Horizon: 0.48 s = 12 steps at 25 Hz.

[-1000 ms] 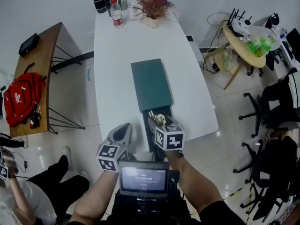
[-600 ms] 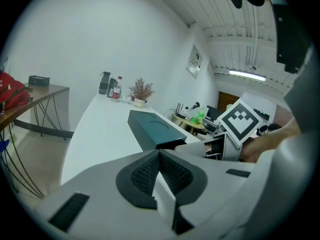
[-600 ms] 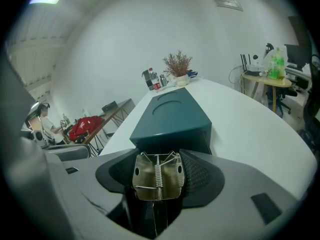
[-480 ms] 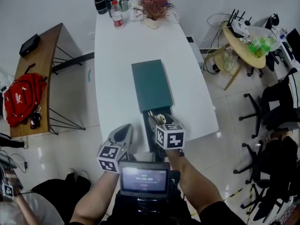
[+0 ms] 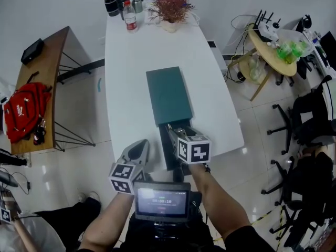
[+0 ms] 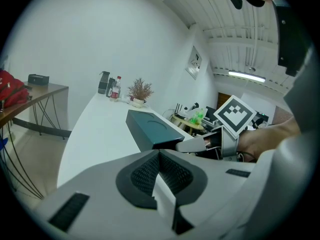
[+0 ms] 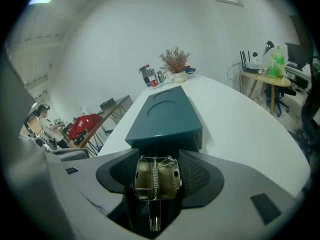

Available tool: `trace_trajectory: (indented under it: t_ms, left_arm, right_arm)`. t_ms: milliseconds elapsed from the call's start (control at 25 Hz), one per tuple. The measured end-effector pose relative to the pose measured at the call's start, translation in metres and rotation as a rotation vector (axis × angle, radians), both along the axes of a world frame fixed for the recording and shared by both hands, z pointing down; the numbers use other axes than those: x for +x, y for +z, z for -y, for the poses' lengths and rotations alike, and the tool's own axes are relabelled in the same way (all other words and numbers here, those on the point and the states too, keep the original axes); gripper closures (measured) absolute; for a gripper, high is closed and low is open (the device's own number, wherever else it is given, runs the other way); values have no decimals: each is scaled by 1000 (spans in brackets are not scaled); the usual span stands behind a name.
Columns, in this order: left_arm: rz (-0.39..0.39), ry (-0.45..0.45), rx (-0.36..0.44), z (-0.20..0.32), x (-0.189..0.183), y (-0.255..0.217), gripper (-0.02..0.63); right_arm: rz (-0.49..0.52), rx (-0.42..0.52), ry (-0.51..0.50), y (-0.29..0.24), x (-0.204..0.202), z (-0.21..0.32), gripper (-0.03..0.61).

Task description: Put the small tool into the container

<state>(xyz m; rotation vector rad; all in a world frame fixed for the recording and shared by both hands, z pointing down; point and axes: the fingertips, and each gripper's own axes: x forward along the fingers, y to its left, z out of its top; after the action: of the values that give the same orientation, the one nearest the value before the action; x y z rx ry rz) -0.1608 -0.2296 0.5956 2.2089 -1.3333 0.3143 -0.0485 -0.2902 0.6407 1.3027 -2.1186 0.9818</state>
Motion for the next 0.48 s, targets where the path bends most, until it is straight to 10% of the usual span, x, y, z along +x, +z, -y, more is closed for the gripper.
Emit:
trace_trajectory:
  t_ms: [480]
  left_arm:
    - [-11, 8, -2, -3, 7, 0, 604]
  right_arm:
    - [-172, 46, -72, 10, 11, -7, 382]
